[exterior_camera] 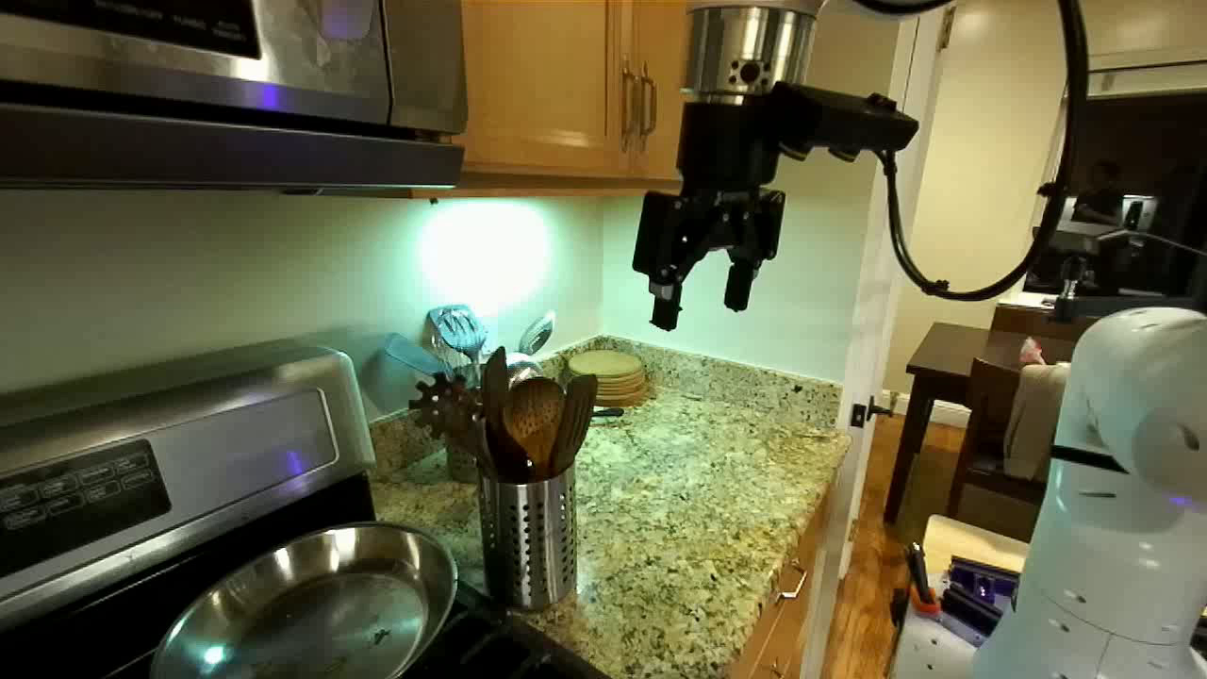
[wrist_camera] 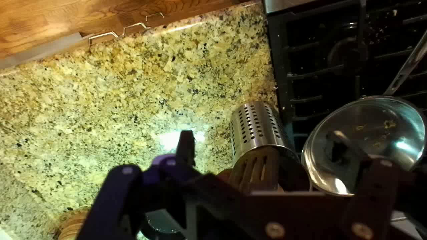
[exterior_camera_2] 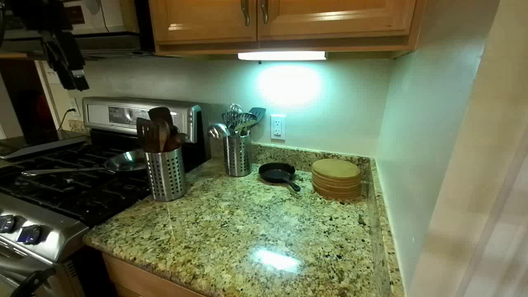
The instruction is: Remove the object from the container then put it on the table
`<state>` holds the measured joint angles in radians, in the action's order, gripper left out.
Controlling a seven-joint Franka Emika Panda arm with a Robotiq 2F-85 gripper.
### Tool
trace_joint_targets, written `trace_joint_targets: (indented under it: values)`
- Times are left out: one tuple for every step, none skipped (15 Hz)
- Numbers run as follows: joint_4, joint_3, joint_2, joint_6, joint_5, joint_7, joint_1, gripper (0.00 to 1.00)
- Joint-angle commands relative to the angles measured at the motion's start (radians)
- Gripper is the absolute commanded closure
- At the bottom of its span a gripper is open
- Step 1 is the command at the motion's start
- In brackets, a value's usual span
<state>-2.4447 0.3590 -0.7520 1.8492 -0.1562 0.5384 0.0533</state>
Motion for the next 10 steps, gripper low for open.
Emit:
trace_joint_targets:
  values:
    - [0.002,-0.007,0.003,-0.002,0.006,0.005,0.009,0.0]
    - [0.002,-0.007,0.003,-0.002,0.006,0.005,0.009,0.0]
    - [0.002,-0.007,0.003,-0.002,0.007,0.005,0.009,0.0]
    - [0.002,-0.007,0.003,-0.002,0.007,0.005,0.009,0.0]
    - [0.002,-0.007,0.003,-0.002,0.007,0.005,0.009,0.0]
    - [0.002,-0.007,0.003,-0.002,0.007,0.005,0.009,0.0]
    - [0.002,-0.007,0.003,-0.002,0.007,0.005,0.009,0.0]
    - [0.002,-0.007,0.003,-0.002,0.007,0.005,0.009,0.0]
    - [0.012,-0.009,0.015,-0.003,0.001,0.009,0.007,0.0]
    - [0.031,-0.009,0.036,-0.01,-0.004,0.022,-0.001,0.0]
